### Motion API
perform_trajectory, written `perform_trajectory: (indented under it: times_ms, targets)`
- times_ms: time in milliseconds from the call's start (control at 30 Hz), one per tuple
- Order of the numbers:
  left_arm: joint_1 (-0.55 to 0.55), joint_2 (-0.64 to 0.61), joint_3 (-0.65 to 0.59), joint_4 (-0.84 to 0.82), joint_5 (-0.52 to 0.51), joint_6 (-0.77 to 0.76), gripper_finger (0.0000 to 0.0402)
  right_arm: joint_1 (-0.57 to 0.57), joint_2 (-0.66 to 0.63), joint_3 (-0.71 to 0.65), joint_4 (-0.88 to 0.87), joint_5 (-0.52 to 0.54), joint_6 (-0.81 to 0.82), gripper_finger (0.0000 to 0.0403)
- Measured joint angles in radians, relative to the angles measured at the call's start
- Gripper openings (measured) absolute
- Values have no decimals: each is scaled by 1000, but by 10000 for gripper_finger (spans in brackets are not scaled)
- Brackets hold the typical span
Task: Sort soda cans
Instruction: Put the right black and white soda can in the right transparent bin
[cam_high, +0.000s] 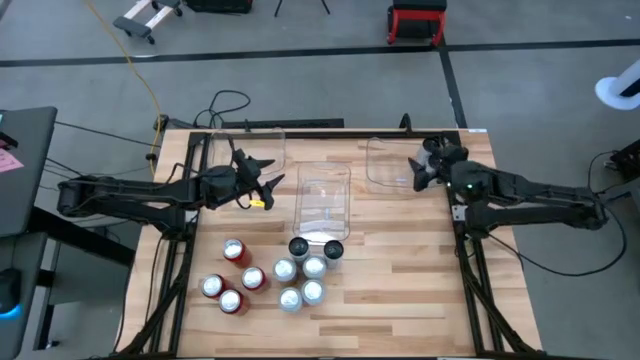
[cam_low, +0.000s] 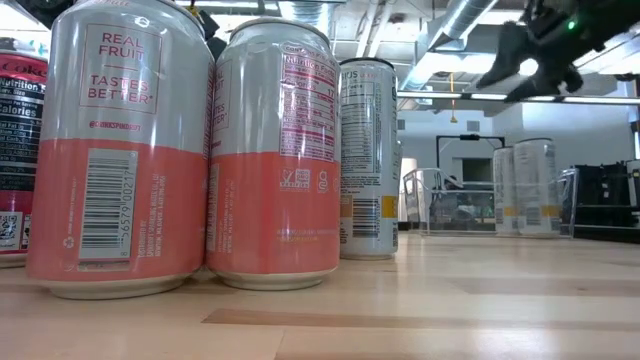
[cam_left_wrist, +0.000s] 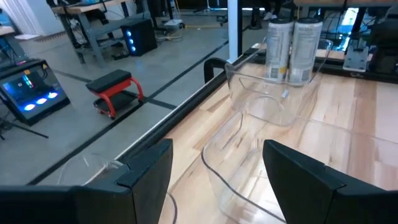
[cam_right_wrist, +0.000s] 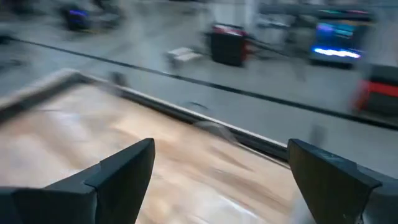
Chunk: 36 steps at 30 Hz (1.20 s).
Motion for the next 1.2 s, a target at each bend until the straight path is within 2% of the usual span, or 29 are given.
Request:
perform_trajectory:
  times_ms: [133,267,400,567,700,800,1200]
  targets:
    - [0,0,0,-7,71,13,247,88,-4,0,147,-152,-91,381]
    - [-1,0,0,-6,228,70,247,181,60,1,272,-308,-111,381]
    - [-24,0,0,-6,388,113,247,283,186,1,364,-322,-108,381]
    - [-80,0,0,-6,494,138,247,387,357,0,544,-362,-108,381]
    - [-121,0,0,3,517,177,247,443,478,0,717,-429,-162,382]
    - [-136,0,0,43,517,176,247,462,560,0,800,-432,-193,382]
    - [-157,0,0,69,512,177,247,417,793,0,1030,-444,-202,382]
